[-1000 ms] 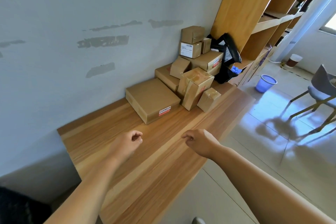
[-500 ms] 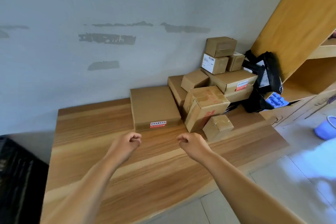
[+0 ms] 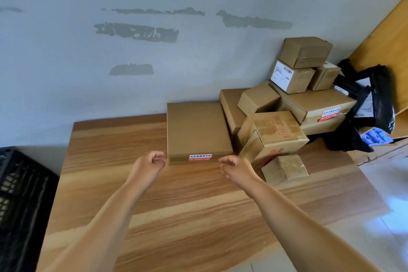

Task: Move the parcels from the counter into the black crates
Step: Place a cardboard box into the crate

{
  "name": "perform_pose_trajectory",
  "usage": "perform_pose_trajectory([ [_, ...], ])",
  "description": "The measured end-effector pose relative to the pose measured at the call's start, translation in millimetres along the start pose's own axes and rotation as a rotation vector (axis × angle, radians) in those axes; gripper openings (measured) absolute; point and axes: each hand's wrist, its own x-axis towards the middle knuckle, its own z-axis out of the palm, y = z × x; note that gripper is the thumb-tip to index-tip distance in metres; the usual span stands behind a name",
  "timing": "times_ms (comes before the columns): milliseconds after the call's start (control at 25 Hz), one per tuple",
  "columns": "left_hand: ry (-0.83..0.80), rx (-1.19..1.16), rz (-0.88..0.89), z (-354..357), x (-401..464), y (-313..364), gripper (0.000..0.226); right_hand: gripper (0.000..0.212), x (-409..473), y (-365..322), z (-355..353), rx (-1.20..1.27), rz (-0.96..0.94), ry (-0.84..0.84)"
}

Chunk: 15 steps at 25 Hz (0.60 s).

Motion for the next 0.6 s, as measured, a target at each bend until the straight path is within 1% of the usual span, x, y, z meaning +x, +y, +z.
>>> perform_pose_trajectory([
  [120,0.008,-0.029,-0.050,8,34,1,0.035,0.040,33,-10,-1,-0.011,0.033,0.035],
  [240,-0.021,0.003,-0.097,17,59,4,0.047,0.053,57,-15,2,-0.051,0.097,0.070],
  [280,-0.028,0.022,-0.106,21,66,5,0.048,0.058,65,-15,3,-0.071,0.109,0.078],
  [440,-0.081,0.050,-0.122,35,88,6,0.044,0.071,91,-11,9,-0.093,0.156,0.048],
  [600,-0.096,-0.001,-0.174,40,94,10,0.038,0.075,106,-12,9,0.028,0.232,0.060],
])
